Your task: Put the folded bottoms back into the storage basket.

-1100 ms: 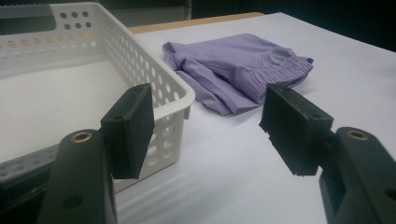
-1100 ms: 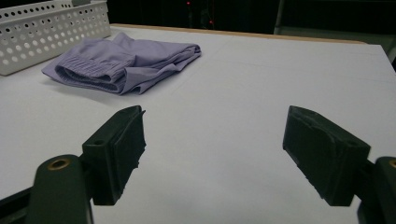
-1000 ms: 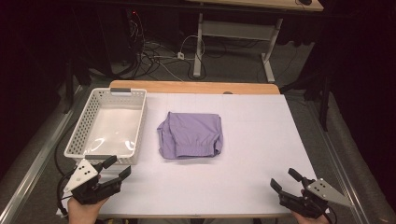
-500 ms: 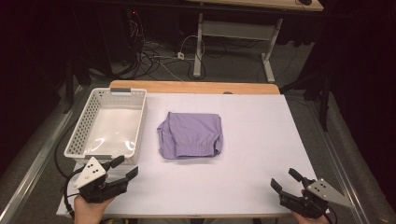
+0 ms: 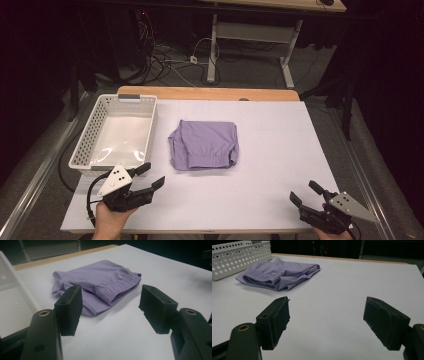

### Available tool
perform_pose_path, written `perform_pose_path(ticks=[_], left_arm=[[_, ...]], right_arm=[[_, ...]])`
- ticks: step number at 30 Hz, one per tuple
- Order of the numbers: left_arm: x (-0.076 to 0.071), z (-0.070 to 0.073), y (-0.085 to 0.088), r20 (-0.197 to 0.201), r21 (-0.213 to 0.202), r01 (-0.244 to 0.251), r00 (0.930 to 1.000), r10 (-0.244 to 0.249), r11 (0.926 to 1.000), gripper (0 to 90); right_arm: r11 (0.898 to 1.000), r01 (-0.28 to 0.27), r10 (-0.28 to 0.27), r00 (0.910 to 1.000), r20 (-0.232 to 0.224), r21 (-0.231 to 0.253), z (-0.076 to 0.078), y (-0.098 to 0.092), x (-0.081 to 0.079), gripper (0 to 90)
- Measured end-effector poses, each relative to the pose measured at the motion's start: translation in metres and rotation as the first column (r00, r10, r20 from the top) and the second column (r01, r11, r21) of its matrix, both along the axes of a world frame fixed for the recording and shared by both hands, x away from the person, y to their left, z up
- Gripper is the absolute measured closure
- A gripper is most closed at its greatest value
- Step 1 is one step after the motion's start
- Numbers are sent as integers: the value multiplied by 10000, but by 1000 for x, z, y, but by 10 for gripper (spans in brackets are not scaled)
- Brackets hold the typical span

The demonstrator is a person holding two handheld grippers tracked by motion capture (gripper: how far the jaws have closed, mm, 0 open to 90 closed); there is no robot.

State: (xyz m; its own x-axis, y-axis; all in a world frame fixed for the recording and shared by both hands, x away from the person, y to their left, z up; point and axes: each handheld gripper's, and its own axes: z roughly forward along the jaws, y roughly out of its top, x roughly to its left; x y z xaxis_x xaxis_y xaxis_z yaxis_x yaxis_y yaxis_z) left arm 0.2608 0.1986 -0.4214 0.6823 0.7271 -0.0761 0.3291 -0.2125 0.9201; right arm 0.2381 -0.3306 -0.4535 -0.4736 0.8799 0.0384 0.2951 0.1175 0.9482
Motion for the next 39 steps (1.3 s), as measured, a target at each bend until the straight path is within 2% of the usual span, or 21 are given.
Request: perform_pose_path(ticks=[7,14,20,32,35,39], left_arm=[[6,1,-13,16,174,195,9998,-195,9997,335],[12,2,-23,-124,175,416,9991,-414,9990,334],[17,2,-34,-225,248,427,9989,-421,9988,333],[35,2,-53,-590,379,525,9970,-503,9979,302],[41,3,-57,-861,343,571,9948,-539,9978,302],[47,4,-64,-961,401,578,9939,-537,9975,289]], right_arm=[[10000,-74,74,10000,-21,-19,0,0,0,220],[9999,-148,148,9999,-26,-5,0,1,0,220],[9998,-189,189,9998,-43,-4,0,1,1,220],[9997,-250,250,9997,-72,-34,-1,1,1,220],[9997,-257,256,9996,-79,-22,-1,1,1,220],[9997,-258,258,9996,-67,-14,-1,1,1,220]])
